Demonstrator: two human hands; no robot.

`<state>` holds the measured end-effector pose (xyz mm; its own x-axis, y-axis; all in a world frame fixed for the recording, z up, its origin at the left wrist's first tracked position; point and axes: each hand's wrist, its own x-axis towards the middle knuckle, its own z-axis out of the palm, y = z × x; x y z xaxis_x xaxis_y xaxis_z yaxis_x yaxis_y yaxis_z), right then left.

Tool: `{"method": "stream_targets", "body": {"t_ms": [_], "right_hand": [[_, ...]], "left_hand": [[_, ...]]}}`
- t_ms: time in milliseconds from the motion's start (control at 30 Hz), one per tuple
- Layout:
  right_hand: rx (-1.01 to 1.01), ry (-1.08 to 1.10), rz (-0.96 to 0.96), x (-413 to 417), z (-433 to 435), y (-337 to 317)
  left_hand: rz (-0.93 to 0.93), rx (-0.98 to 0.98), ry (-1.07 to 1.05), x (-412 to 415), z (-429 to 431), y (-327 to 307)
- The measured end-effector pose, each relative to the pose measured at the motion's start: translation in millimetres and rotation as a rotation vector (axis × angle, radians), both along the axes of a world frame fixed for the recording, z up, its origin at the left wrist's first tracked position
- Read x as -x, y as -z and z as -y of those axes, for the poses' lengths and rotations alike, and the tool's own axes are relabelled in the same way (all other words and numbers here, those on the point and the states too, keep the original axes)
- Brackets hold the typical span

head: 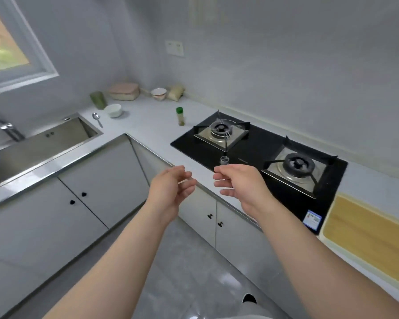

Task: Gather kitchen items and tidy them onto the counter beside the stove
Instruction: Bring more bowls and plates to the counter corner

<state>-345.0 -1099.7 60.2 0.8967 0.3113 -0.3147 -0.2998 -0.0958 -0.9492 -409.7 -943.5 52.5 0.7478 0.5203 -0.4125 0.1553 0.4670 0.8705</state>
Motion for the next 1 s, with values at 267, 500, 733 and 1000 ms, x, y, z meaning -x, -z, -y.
{"method": "stream_targets", "body": {"t_ms": [267,500,733,1000], "right_hand": [[-0.018,-0.204,-0.078,-6,-132,13],[-0.017,-0.307,-0.131,-64,-248,44],[-0.013,-0.383,-0.154,-154,-374,45],[0.011,-0.403,-0.153,-232,-482,46]], "left_hand": [[0.003,0.012,-0.289,26,-102,13],[-0.061,0.003,-0.389,-16,-208,31],[-0.138,-0.021,-0.424,-96,-324,22],[-0.146,0.036,-0.427,-173,-429,19]]}}
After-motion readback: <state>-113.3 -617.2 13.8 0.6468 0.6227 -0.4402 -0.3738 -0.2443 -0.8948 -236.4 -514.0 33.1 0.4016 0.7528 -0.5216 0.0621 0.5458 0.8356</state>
